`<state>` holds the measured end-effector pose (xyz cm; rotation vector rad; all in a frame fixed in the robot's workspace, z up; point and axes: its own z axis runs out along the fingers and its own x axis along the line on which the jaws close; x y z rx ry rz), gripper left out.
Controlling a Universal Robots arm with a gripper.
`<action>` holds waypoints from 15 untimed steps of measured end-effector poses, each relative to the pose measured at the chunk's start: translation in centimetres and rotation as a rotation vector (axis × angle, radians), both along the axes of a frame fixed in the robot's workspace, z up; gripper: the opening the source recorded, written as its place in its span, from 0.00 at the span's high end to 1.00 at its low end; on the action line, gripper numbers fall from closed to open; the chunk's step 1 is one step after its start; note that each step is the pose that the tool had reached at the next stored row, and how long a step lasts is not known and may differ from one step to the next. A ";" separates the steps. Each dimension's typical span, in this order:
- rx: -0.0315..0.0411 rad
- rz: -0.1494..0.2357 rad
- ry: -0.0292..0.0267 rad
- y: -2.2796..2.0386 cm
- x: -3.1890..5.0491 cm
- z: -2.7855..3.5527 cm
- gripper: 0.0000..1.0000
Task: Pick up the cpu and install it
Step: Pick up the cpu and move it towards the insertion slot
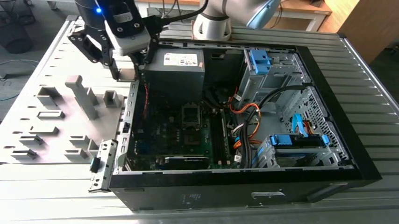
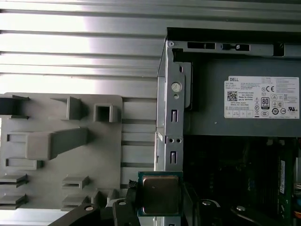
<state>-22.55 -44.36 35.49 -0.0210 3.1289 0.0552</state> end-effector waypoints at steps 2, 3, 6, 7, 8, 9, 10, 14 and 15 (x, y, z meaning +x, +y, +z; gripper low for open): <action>0.0000 0.000 0.0001 -0.01 0.41 0.00 0.53; 0.0001 0.000 0.0001 -0.01 0.60 0.00 0.53; 0.0000 0.000 0.0004 -0.02 1.21 0.00 0.53; 0.0000 0.000 0.0005 -0.02 1.41 0.00 0.53; -0.0001 0.000 0.0006 -0.02 1.61 0.01 0.53; 0.0000 0.000 0.0007 -0.03 1.81 0.00 0.53; -0.0001 0.000 0.0008 -0.03 2.02 0.00 0.53; 0.0000 0.000 0.0011 -0.03 2.86 0.00 0.53; 0.0000 0.000 0.0012 -0.04 3.07 0.00 0.53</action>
